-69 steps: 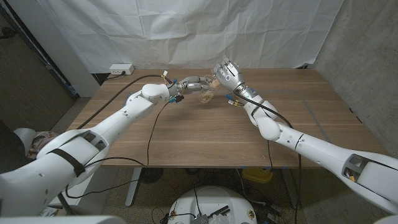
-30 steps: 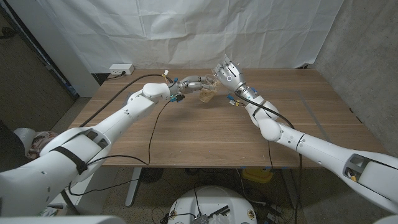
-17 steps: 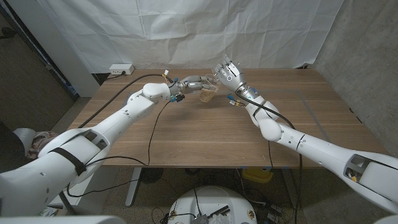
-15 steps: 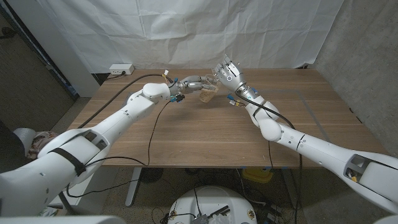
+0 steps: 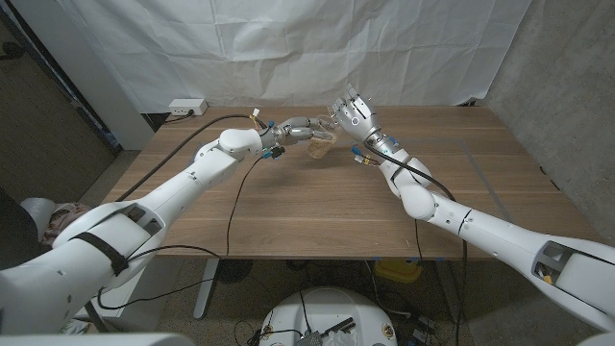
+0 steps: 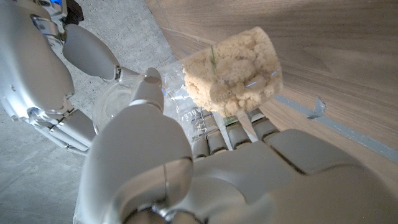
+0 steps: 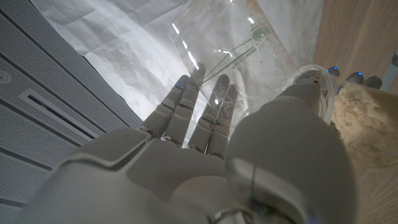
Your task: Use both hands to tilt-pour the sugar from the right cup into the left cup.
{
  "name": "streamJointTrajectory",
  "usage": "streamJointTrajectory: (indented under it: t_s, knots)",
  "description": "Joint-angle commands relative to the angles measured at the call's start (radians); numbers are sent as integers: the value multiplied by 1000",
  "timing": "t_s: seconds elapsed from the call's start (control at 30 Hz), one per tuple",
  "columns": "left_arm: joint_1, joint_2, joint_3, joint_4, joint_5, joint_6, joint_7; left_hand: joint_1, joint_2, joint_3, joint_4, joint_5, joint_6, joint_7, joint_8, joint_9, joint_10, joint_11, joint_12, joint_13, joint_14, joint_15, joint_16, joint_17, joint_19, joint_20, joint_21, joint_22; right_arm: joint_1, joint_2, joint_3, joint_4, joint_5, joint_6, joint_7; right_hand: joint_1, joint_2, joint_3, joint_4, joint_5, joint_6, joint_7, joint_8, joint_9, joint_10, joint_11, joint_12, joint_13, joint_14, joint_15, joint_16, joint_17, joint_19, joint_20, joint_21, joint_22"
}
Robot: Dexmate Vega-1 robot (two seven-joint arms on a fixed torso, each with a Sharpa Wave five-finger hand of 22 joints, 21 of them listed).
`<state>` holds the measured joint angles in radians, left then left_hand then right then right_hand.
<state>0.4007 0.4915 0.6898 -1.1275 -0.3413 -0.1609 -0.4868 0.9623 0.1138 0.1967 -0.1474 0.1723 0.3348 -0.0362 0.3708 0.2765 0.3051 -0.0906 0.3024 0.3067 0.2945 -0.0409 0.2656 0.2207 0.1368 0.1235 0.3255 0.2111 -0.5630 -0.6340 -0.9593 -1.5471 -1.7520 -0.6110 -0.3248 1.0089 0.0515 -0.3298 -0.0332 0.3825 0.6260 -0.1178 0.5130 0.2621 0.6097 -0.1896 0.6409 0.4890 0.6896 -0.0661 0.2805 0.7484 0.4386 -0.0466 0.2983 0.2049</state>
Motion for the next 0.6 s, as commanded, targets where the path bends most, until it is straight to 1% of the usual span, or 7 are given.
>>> streamJointTrajectory:
  t_s: [0.03,0.07,0.1,0.23,0.43,0.53,0.6]
  knots:
    - [10,6,-1,-21,0,4,6,-5,10,8,2,6,6,-1,2,5,6,0,-6,0,11,-53,-4,2,0,-2,5,2,-51,62,47,-4,126,-86,-85,2,11,-5,3,-3,95,-85,3,5,8,0,-4,6,7,-160,-3,3,7,-41,3,1]
    - [10,7,0,-23,1,5,7,-4,11,9,2,6,6,-1,1,5,6,1,-6,0,11,-52,-4,2,0,-2,5,2,-52,69,47,2,130,-97,-98,1,11,-5,3,-3,96,-85,3,5,8,2,-4,6,7,-161,-3,3,9,-41,3,1]
    - [10,7,0,-24,2,6,7,-4,11,8,2,6,6,-1,1,5,6,0,-6,0,11,-52,-4,2,0,-2,5,2,-62,81,57,-7,168,-100,-108,1,11,-5,4,-3,96,-85,3,5,8,3,-5,6,7,-161,-4,3,9,-41,3,1]
    - [12,9,0,-31,3,7,10,-3,11,9,2,7,6,-2,1,6,6,-1,-6,0,11,-53,-4,2,0,-2,5,2,-67,93,56,-5,213,-108,-141,-2,12,-5,6,-4,97,-84,3,5,10,4,-6,5,8,-160,-5,5,13,-40,5,1]
    - [22,13,-3,-46,3,10,21,-3,10,8,1,6,4,-4,0,6,6,-1,-6,0,12,-53,-4,2,0,-1,6,2,-94,165,88,6,375,-132,-252,-6,15,-6,11,-4,102,-80,3,3,15,5,-7,3,13,-161,-5,7,20,-37,7,0]
    - [27,15,-5,-50,3,7,27,-3,10,9,1,7,6,-3,0,6,6,-1,-6,0,12,-53,-4,2,0,-1,6,2,-104,190,98,11,452,-131,-300,-7,14,-6,12,-5,104,-81,3,3,16,6,-8,3,14,-161,-6,8,21,-37,7,0]
    - [31,16,-7,-54,2,5,32,-3,11,9,1,7,8,-3,0,6,7,-2,-6,0,12,-53,-4,2,0,-1,6,2,-116,204,111,-3,517,-124,-315,-6,14,-5,12,-5,107,-78,4,2,16,8,-9,3,15,-161,-7,9,23,-36,8,0]
